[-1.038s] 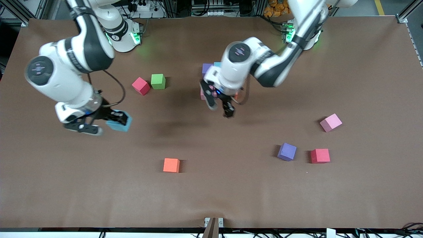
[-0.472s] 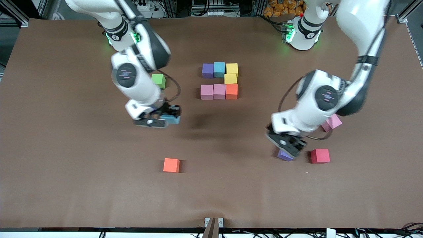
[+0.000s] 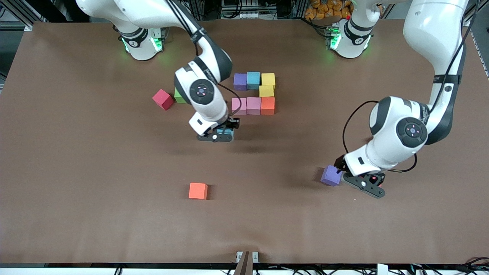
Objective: Form number 2 with 11 blocks
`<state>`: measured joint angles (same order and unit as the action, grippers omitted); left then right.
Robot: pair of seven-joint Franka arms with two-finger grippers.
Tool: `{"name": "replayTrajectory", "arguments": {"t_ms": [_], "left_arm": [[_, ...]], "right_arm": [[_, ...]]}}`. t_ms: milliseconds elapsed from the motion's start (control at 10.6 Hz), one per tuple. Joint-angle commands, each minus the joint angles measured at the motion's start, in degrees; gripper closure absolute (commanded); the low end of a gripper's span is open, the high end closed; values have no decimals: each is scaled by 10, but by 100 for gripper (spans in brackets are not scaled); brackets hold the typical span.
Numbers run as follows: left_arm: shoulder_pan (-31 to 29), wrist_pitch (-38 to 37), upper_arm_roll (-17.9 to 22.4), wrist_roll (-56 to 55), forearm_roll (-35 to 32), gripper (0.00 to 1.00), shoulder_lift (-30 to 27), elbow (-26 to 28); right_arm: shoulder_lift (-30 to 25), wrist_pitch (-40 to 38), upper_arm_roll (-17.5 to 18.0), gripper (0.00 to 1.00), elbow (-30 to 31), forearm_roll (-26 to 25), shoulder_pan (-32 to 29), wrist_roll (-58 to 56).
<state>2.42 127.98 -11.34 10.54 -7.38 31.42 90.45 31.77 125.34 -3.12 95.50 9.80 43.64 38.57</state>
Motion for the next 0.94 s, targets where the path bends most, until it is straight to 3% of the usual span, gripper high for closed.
{"name": "replayTrajectory", "arguments": {"t_ms": [0,283,849], "left_arm": [[-16,-12,13,-47,-6,0,15,-18],[-8,-12,18,-108,-7,0,24,-18],[41,-12,17,-127,-12,0,75,-34]], "right_arm": [[35,-1,-11,50,-37,6,34,34],[37,33,-12,50,-15,9,54,48],[52,64,-12,50,13,8,73,55]]}}
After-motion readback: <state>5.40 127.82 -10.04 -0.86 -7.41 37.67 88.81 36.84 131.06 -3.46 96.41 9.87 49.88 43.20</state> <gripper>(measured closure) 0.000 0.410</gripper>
